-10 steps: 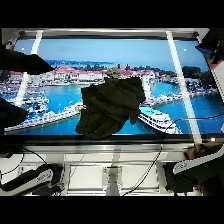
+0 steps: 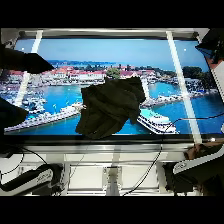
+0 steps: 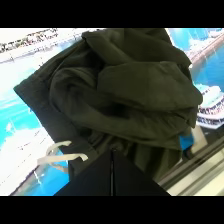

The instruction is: Fold the clothes and pants, and hang the long-sleeved shirts on hangers.

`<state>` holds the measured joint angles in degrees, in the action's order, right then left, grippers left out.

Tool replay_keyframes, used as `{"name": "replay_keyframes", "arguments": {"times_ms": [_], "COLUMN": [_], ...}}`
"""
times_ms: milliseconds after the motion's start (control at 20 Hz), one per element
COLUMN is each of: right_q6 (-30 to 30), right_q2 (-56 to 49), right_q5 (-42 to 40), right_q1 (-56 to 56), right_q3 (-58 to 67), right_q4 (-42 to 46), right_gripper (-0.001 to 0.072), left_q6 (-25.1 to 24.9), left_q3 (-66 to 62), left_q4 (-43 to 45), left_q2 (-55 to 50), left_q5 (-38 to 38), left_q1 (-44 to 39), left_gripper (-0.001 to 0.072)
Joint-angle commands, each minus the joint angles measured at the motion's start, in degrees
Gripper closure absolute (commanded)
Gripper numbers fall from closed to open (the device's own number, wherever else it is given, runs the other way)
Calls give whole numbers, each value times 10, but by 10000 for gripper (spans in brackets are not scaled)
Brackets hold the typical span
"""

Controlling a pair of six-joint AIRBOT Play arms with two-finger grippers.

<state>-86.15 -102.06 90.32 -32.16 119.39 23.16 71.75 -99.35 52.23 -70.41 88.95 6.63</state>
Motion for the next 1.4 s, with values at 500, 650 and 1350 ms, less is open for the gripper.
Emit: {"name": "replay_keyframes", "arguments": {"times_ms": [500, 650, 1350], "right_q6": [-1, -1, 165], "right_q2": [0, 0, 86], "right_q5": [-2, -65, 28], "right_q1": [1, 1, 0], "right_q3": [0, 0, -231], "right_q4": [-1, -1, 18], "right_gripper": [692, 692, 699], "left_q6": [-2, -2, -33], "left_q3": [0, 0, 253], "left_q4": [1, 1, 18], "left_q2": [0, -2, -14], "left_q5": [-33, -32, -45], "left_q1": [0, 0, 40], "left_gripper": [684, 684, 685]}}
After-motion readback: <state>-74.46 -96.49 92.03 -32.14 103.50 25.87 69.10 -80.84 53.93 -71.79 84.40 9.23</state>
